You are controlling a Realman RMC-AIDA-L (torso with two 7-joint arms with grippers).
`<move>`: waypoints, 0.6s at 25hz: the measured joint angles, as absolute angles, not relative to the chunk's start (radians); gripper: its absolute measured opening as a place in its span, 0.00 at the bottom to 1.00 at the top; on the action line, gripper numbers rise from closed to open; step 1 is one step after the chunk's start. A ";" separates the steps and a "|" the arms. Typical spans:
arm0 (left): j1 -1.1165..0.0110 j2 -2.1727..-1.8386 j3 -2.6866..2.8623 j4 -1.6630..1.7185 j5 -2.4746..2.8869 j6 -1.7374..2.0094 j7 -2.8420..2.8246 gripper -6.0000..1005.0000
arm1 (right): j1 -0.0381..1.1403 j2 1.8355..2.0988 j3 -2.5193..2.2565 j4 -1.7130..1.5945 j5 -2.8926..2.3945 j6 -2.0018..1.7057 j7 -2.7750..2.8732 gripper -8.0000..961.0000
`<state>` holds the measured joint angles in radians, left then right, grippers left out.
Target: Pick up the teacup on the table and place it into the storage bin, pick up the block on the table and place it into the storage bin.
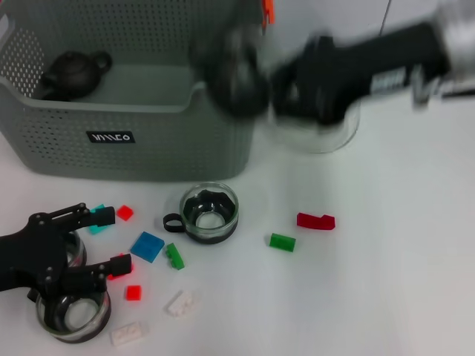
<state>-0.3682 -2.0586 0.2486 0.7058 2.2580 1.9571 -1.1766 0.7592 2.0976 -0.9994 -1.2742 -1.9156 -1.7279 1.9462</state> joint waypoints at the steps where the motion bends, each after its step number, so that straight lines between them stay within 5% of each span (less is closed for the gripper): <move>1: -0.368 -2.059 0.249 0.706 2.258 1.957 -1.177 0.87 | 0.749 2.098 -0.976 -1.269 -1.861 -1.676 1.938 0.07; 5: -0.377 -2.059 0.243 0.699 2.258 1.956 -1.180 0.87 | 0.770 2.096 -0.966 -1.218 -1.755 -1.437 1.958 0.07; 10: -0.397 -2.059 0.243 0.689 2.257 1.956 -1.185 0.87 | 0.999 2.060 -1.015 -1.013 -1.918 -1.167 2.119 0.07; 15: -0.406 -2.059 0.242 0.673 2.256 1.956 -1.185 0.87 | 1.232 2.072 -1.022 -0.810 -2.221 -0.969 2.250 0.07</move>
<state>-0.4059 -2.0586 0.2422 0.6725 2.2564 1.9557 -1.1853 1.2322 2.0718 -1.0217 -0.8095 -2.2209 -0.9694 2.2499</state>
